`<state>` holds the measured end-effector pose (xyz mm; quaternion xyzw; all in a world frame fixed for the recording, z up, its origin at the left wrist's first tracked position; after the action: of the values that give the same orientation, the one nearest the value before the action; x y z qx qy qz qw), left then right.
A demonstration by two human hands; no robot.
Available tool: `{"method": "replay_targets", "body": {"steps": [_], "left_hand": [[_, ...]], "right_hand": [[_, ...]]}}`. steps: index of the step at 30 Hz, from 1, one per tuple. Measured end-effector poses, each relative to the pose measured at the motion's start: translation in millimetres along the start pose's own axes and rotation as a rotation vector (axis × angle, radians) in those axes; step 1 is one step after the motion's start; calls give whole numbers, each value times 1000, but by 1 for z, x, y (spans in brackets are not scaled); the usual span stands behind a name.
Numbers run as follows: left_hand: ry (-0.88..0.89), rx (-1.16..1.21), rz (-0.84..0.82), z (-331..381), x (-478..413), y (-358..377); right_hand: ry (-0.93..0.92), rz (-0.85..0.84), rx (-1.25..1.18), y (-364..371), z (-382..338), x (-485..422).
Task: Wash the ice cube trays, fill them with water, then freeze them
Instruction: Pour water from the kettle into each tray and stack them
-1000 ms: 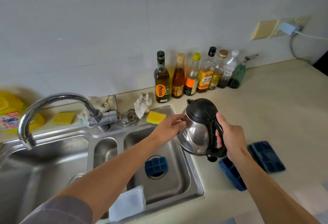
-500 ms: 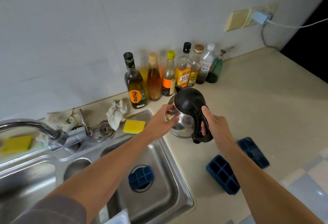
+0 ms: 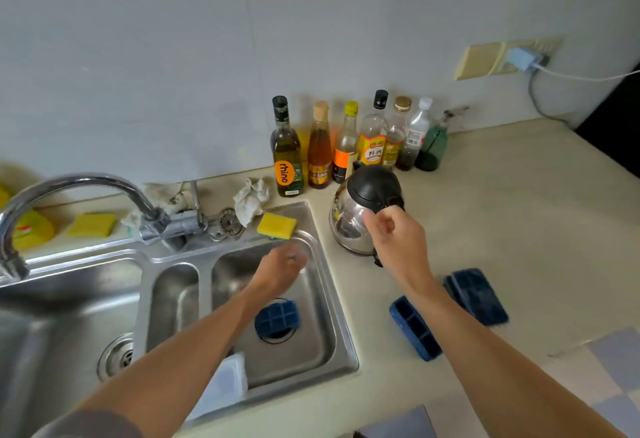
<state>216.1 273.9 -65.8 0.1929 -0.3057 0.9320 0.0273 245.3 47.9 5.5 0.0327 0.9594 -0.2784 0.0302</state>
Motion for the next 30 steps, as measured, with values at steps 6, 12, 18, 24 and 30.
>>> {"method": "replay_targets", "body": {"steps": [6,12,18,24,30], "left_hand": [[-247,-12,223,-80,91,-25],[-480,18,397,-162,167,-38],[-544,8,363,-195,189,-22],[-510,73,406,-201,196,-14],[-490,75,507,-196,185,-31]], "right_hand": [[106,-597,3,81,1,59],[250,-919,71,160,28,128],[189,-1067,225,201,40,167],[130,-1073,313,225,37,189],[116,-1022,337,226,31,185]]}}
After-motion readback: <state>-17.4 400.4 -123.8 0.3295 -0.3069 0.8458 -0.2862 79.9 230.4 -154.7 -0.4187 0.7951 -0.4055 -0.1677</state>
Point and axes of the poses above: each hand's wrist, its own x-axis away from the middle knuckle, its own y-axis out of the palm, z = x × y, the point moved 2 cm from there along -x, towards the middle knuckle, and after that the axes turned 1 degree about -z, right-handed, at the moved point
